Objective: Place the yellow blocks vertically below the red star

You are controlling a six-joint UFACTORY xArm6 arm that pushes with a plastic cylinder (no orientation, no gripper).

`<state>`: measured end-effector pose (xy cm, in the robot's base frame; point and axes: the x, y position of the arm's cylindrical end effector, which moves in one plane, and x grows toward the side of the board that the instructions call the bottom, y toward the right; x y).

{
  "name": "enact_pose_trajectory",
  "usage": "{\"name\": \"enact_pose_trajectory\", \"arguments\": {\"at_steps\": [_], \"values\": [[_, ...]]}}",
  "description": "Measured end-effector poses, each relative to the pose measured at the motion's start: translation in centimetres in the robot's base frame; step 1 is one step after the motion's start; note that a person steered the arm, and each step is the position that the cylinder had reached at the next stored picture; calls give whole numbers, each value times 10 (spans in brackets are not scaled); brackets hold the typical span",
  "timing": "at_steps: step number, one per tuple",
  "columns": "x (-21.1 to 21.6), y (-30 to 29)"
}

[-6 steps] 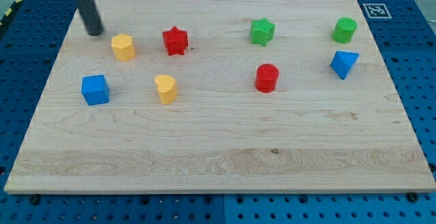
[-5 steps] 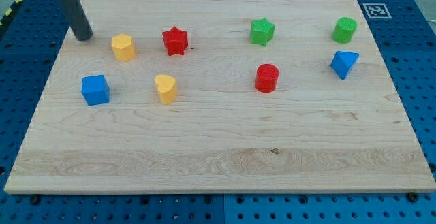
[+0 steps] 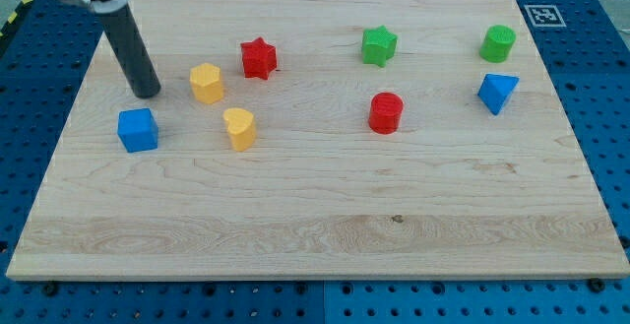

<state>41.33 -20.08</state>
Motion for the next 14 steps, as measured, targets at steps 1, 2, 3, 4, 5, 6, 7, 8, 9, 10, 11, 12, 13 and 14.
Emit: {"name": "enact_pose_trajectory", "arguments": {"at_steps": [1,2,3,4,5,6,7,8,9,10,11,12,13,14], "values": [[14,57],[14,99],[34,74],[40,15],[35,-26],[-6,-20],[-40,25],[-40,92],[-40,106],[-40,64],[-29,41],[1,66],[13,108],[-1,142]]}}
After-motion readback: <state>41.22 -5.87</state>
